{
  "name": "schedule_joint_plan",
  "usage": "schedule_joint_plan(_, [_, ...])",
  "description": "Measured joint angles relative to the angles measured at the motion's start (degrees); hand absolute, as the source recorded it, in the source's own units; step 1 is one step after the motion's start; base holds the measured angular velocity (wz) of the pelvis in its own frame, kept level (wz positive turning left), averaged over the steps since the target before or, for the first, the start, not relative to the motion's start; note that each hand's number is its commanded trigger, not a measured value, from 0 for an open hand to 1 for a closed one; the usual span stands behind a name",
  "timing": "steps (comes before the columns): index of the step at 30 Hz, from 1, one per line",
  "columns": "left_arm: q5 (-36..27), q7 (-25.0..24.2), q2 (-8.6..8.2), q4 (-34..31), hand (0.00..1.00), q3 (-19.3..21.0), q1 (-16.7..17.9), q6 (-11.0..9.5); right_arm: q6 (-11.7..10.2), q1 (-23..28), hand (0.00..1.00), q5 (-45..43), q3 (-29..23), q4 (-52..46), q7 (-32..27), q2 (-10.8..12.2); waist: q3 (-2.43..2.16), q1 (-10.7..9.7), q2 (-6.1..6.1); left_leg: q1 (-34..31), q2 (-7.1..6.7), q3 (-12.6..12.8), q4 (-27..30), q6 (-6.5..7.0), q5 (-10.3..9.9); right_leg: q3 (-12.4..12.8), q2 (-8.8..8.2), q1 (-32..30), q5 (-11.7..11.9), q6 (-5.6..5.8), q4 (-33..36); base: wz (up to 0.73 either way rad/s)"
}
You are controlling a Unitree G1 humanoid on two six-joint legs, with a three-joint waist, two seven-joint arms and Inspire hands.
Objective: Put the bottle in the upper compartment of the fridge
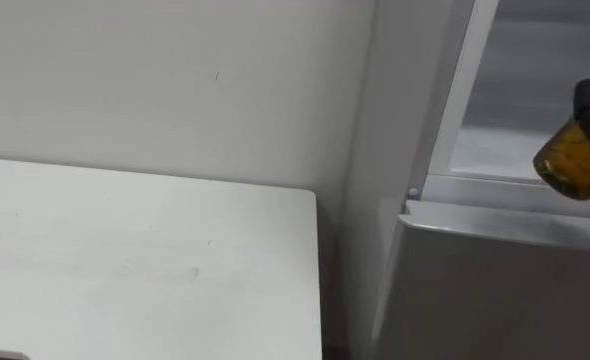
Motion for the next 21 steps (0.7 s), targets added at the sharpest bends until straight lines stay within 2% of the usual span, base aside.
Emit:
schedule_joint_plan(3, [-0.1,0.3,0.01,-0.7,0.00,0.1,0.9,0.1,0.0,-1.9,1.00,2.2,0.4,4.0,-1.3,-1.9,0.02,0.8,-0.03,-0.5,-0.02,0.0,0.0,0.01,0.0,-0.1,-0.03,0.0,0.0,0.00,0.0,0.00])
schedule_joint_plan(5, [-0.1,0.3,0.00,-0.6,0.00,0.1,1.5,0.3,0.3,-4.2,1.00,2.1,1.0,7.7,-1.8,-2.1,0.08,0.8,-0.19,-0.4,-0.02,0.0,0.0,0.01,0.0,-0.1,-0.03,0.0,0.0,0.00,0.0,0.00])
schedule_joint_plan(10, [0.0,0.3,-0.01,-0.3,0.00,0.3,1.8,1.9,2.8,-6.0,1.00,1.5,1.5,12.2,-3.9,-2.9,0.18,2.0,-0.47,-0.4,-0.02,0.0,0.0,0.01,0.0,-0.1,-0.03,-0.2,0.0,0.02,0.0,0.00])
schedule_joint_plan(12, [-0.1,0.3,-0.01,0.3,0.00,0.8,1.9,2.3,3.6,-7.4,1.00,0.6,3.7,14.5,-4.5,-4.2,0.20,2.1,-0.50,-0.4,-0.02,0.0,0.0,0.00,0.0,-0.2,-0.03,-0.4,0.0,0.04,0.0,0.00])
schedule_joint_plan(15, [-0.1,0.2,0.04,0.7,0.00,1.1,2.1,2.3,3.8,-9.0,1.00,0.0,5.5,16.2,-5.5,-4.9,0.32,2.1,-0.75,-0.6,-0.06,-0.4,0.0,0.00,0.0,-0.5,-0.03,-0.3,0.0,0.05,0.0,0.05])
schedule_joint_plan(19, [0.0,0.0,0.10,0.7,0.00,1.2,2.2,2.3,3.8,-11.4,1.00,0.1,5.7,17.6,-6.6,-5.0,0.24,2.3,-1.03,-1.3,-0.14,-1.2,0.3,0.00,0.0,-1.2,-0.02,-0.6,0.0,0.05,-0.1,0.10])
schedule_joint_plan(21, [0.0,0.0,0.12,0.6,0.00,1.2,2.3,2.3,3.8,-12.2,1.00,0.3,5.9,17.9,-7.0,-5.5,0.21,3.2,-1.08,-1.4,-0.13,-1.4,0.4,-0.01,0.0,-1.7,-0.02,-0.5,0.0,0.05,-0.1,0.05])
